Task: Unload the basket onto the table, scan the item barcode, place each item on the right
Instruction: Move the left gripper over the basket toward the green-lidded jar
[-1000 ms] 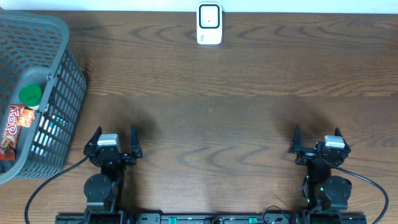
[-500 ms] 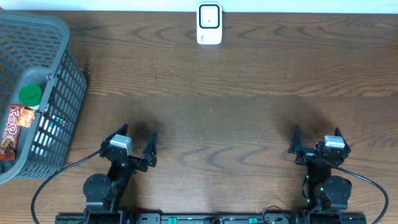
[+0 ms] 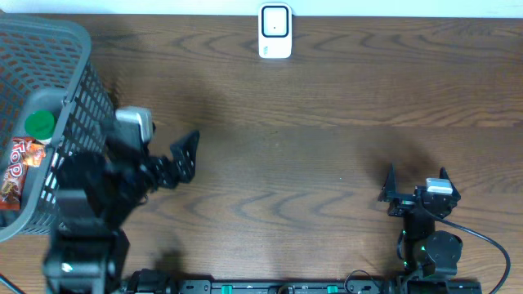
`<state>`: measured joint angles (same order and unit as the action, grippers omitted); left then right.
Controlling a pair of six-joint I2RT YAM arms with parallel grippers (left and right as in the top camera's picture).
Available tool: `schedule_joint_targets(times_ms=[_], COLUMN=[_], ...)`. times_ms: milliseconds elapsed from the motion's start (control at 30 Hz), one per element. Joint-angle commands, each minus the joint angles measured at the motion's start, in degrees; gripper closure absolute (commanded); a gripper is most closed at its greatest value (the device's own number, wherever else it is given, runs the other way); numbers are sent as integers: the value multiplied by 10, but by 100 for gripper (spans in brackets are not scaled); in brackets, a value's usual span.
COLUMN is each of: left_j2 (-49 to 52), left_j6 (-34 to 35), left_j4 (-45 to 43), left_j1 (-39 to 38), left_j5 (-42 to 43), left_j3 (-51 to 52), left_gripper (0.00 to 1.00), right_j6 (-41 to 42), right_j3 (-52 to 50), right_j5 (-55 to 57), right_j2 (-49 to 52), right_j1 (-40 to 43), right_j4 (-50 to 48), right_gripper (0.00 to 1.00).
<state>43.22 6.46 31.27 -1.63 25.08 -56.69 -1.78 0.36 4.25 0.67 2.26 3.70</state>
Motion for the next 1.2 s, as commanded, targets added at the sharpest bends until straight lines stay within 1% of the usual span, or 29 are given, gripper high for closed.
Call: schedule_joint_targets(times_ms=[0, 33, 67, 267, 333, 467, 633, 733, 933, 1033, 1167], left_j2=[43, 52, 58, 68, 69, 73, 103, 131, 189, 214, 240], left_j6=[2, 1, 1, 16, 36, 68, 61, 60, 57, 57, 80], left_j4=[55, 60, 60, 64, 74, 104, 170, 197, 225, 239, 261], left_j1=[-1, -1, -1, -1, -1, -1, -1, 0, 10, 45, 124], left_j5=[34, 35, 42, 36, -2, -129, -282, -336, -394, -405, -403], left_j3=[-78, -81, -81, -89, -109, -170, -288, -345, -427, -455, -464], left_gripper=[10, 10, 2, 2, 2, 2, 2, 2, 2, 2, 2], right_j6=[-4, -4, -4, -4, -4, -4, -4, -4, -4, -4, -4], right_j3=[0, 0, 0, 0, 0, 0, 0, 0, 0, 0, 0], right_j5=[-2, -2, -2, -2, -2, -2, -2, -2, -2, -2, -2], right_j2=[-4, -4, -4, -4, -4, -4, -4, -4, -4, -4, -4], right_j1=[-5, -5, -5, -5, -5, -5, -5, -5, -5, -5, -5], right_j4=[3, 3, 3, 3, 3, 3, 3, 3, 3, 3, 3], right_gripper=[1, 1, 1, 1, 1, 1, 1, 1, 1, 1, 1])
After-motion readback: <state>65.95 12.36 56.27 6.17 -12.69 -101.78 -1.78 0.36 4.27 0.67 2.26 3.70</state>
